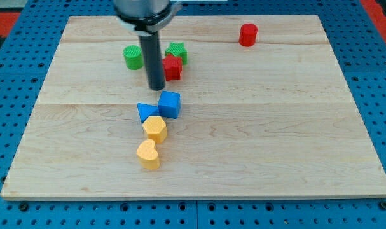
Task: Place the red circle on top of the green circle
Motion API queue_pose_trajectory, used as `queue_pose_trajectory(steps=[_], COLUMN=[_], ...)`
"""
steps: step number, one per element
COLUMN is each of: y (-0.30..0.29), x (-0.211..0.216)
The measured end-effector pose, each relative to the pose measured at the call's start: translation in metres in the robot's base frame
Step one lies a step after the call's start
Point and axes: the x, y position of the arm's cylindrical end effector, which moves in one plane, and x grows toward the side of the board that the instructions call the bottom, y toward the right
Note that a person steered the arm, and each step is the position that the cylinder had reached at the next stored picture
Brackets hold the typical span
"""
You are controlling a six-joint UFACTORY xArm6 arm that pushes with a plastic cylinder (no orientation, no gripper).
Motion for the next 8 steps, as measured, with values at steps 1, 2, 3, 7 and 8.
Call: queue_pose_trajectory(steps=[1,2,3,7,8], y=[0.046,0.038,0.109,0.267,0.239], x=[0.029,0.055,0.003,-0.201,-0.204])
